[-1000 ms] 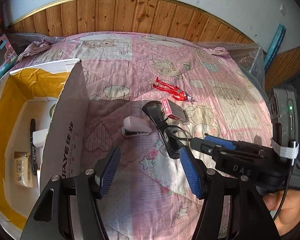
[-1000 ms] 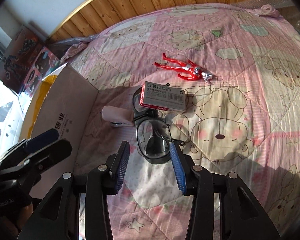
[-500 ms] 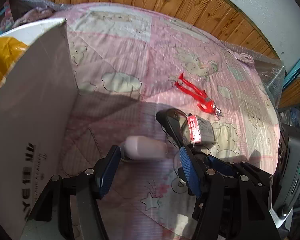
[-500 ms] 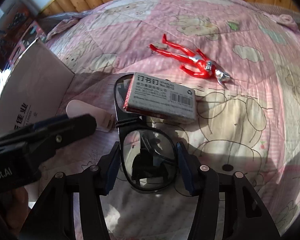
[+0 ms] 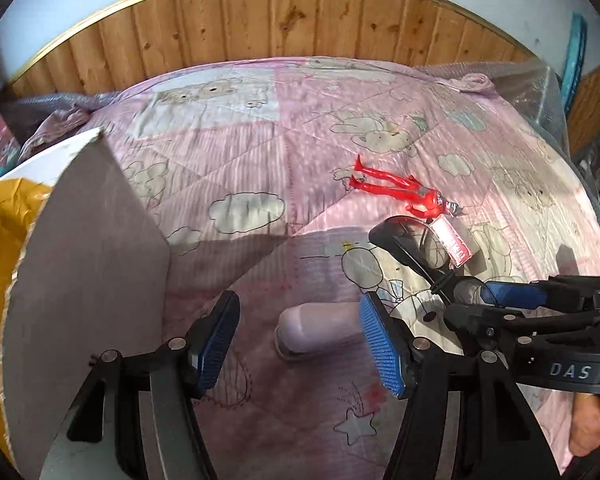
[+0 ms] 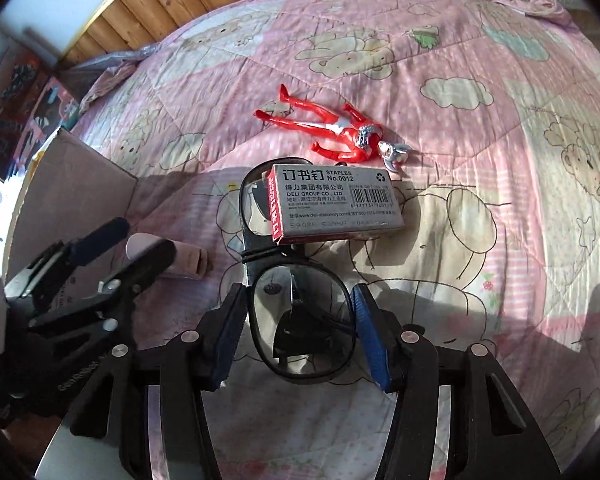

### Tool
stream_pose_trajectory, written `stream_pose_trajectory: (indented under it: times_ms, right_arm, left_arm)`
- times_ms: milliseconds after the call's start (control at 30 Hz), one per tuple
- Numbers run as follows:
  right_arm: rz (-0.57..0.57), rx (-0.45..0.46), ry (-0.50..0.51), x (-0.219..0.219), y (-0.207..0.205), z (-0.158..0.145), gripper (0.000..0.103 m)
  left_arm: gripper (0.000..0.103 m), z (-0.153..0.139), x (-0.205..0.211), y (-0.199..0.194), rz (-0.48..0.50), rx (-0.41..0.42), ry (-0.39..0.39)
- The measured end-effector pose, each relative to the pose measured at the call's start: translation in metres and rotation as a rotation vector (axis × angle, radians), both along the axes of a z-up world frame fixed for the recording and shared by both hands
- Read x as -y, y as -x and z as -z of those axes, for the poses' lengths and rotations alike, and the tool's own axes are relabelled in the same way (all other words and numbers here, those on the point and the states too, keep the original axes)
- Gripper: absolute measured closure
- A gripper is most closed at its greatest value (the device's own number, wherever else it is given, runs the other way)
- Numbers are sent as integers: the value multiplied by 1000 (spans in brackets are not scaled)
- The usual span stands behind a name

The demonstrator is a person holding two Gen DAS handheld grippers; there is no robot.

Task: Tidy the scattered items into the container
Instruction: 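Grasp the pink-white cylinder with the left tool while the right tool holds the glasses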

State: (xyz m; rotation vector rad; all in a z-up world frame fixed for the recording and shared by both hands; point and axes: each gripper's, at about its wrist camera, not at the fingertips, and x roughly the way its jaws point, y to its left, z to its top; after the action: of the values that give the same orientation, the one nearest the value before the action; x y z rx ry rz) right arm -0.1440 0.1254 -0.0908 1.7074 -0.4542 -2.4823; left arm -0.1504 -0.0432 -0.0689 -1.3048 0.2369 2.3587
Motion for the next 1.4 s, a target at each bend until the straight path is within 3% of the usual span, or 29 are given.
stream_pose_trajectory:
  times_ms: [67,167,233,300,400,500,567,700,733,800,933,1133,1267,1400]
  right_arm:
    - [6,-1,-2,-1,0,0,46]
    - [14,-9,-3,-2,0,-1,47]
    - [16,-14,-5,-3,0,-3,47]
    - [19,-14,-3,-3,1,-4,46]
    - [14,-13,1,-3,1,-4,47]
    - [-2,-3,11,-2,0,-5,51]
    - [-13,5,-1,-2,0,-6,58]
    - [-34,-5,-45,-4,-1,-12,59]
    - [-37,-9,-52,-4,-2,-13,59]
    - [-34,-14,-49,-6,-3,-14,59]
    - [-45,-18,-36,-4,-2,-16,59]
    - [-65,-19,-45,2,-3,-16,56]
    - [-60,-25,-35,0,-5,-17,56]
    - [-73,-30,-28,3,-6,-19,56]
  left_arm:
    - [46,17,4,12,-24,157,-79]
    - [46,20,17,12,-81,338,-289]
    - [46,22,20,6,-93,410,-342]
    - [46,19,18,-4,-82,352,-278]
    - [45,15,7,-17,-20,194,-125]
    - [45,14,-1,-22,34,114,-67]
    - [46,20,1,-19,11,172,-70]
    - [46,22,27,-21,-185,386,-286]
    - [46,23,30,-26,-215,408,-306]
    - [43,22,27,-38,-246,383,-271]
    - [32,16,13,-58,-100,218,-117]
    - [29,9,3,-77,108,21,71]
    - [29,19,1,-79,155,5,87]
    - [29,16,17,-79,92,10,28]
